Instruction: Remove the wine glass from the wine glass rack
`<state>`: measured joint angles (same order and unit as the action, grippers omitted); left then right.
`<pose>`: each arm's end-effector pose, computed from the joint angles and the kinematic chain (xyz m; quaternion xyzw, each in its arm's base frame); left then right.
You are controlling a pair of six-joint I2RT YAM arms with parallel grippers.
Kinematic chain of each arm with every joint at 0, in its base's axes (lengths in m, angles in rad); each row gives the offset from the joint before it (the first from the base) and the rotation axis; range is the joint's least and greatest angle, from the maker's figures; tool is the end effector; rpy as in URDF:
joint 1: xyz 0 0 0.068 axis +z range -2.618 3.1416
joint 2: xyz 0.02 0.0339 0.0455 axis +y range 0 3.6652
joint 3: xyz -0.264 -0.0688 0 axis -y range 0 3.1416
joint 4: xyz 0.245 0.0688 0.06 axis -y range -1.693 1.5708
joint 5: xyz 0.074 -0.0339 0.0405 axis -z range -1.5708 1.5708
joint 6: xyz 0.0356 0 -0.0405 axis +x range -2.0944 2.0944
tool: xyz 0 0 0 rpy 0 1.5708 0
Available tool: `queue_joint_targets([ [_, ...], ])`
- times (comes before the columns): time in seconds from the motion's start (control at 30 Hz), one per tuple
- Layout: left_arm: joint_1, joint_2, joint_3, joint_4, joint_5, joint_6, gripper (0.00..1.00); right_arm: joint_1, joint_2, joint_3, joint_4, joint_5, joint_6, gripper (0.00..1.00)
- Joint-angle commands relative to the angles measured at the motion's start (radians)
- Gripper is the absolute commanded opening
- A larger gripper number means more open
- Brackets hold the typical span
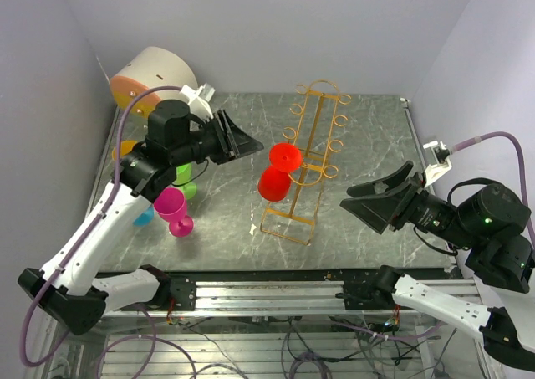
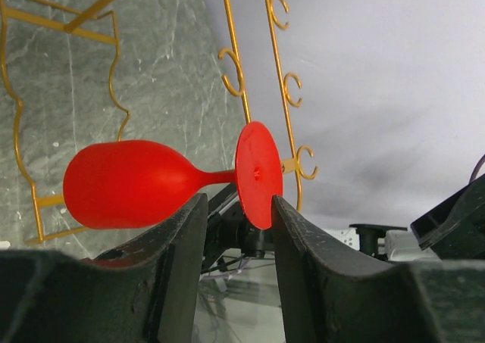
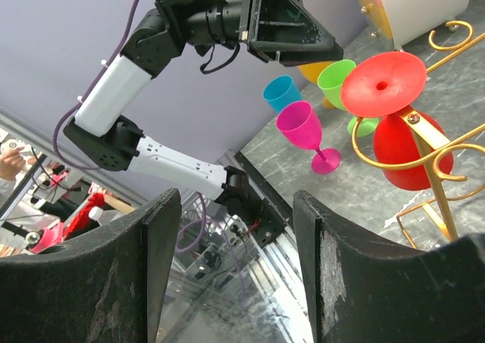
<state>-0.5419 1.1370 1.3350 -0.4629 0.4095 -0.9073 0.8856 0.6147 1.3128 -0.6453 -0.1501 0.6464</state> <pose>0.1986 -0.1361 0.4321 -0.0198 0.7872 -0.5152 0.3383 0.0354 0.0518 0.4750 -0.1359 0.6749 0.5387 0.4856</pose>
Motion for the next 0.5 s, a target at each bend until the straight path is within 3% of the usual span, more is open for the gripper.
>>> queue_joint_targets([
  [0.0, -0.07, 0.024, 0.03, -0.031, -0.094, 0.039, 0.49, 0.002, -0.012, 0.008, 0.009, 0.017, 0.009, 0.6],
  [0.47, -0.146, 0.073, 0.043, 0.025, -0.132, 0.022, 0.48, 0.0, -0.026, -0.006, 0.011, 0.021, 0.009, 0.59],
])
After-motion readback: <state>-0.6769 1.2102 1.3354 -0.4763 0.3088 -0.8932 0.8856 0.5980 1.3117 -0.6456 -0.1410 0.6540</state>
